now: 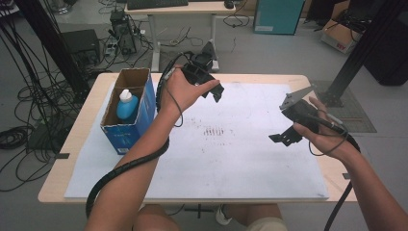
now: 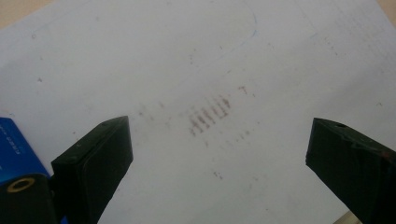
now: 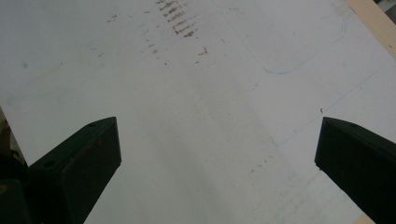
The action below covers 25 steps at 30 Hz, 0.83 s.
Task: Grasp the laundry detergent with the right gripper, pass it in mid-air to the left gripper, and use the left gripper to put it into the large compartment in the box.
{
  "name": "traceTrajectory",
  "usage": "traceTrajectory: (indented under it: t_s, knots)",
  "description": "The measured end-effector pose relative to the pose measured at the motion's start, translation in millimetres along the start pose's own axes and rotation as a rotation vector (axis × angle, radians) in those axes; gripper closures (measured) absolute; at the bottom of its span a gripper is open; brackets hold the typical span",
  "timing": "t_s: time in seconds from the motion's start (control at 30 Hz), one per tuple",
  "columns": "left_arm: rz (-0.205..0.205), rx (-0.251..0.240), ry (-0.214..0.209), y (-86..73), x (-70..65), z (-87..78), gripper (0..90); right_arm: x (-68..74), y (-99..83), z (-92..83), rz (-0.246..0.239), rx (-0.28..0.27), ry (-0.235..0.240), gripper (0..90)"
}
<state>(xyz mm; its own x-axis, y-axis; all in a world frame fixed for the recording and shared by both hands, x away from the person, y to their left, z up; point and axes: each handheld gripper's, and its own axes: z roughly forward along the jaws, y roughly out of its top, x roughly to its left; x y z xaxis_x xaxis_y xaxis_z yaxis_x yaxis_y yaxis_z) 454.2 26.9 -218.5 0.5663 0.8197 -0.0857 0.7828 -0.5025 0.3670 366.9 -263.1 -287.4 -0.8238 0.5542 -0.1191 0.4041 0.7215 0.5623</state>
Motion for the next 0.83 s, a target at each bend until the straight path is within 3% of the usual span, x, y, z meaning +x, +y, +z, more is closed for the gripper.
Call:
traceTrajectory:
  t_s: [0.1, 0.83]
  knots:
    - [0.005, 0.008, 0.003, -0.9, -1.3, 1.8, 7.6, -0.1, 0.7, 0.2, -0.020, -0.004, 0.000, 0.3]
    - [0.015, -0.009, -0.001, -7.1, -1.9, -4.2, 6.8, 2.5, 5.1, 2.9, -0.025, 0.007, 0.004, 0.3]
